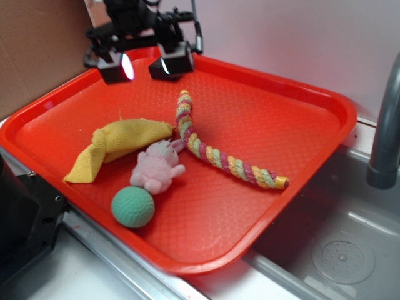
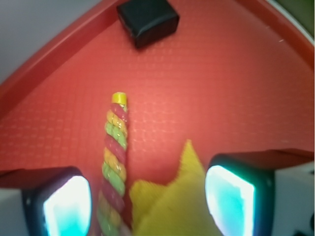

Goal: Grab the multicolored rope.

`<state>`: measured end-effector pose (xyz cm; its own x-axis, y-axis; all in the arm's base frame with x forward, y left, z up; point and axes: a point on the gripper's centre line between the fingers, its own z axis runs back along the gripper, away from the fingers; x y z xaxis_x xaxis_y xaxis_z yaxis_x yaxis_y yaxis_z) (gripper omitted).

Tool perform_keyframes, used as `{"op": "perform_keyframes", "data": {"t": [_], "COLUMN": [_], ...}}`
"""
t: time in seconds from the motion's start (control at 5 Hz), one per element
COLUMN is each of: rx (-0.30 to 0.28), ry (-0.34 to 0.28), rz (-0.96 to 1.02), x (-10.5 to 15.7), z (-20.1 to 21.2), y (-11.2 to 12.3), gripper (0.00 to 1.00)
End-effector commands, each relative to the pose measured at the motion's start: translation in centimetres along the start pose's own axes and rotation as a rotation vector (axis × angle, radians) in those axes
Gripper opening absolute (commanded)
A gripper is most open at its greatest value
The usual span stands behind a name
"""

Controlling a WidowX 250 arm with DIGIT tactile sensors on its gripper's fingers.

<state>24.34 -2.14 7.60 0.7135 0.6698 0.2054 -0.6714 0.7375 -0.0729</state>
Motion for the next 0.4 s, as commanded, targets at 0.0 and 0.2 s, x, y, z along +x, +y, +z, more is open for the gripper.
{"op": "perform_keyframes", "data": {"t": [0.0,0.2], "rx": [0.011,0.043], "ry": [0.037,0.053], "rz": [0.01,0.038], "x": [0.1,0.0], "z": [-4.4,-6.4], "y": [-1.8,-2.3], "gripper": [1.0,0.97]}}
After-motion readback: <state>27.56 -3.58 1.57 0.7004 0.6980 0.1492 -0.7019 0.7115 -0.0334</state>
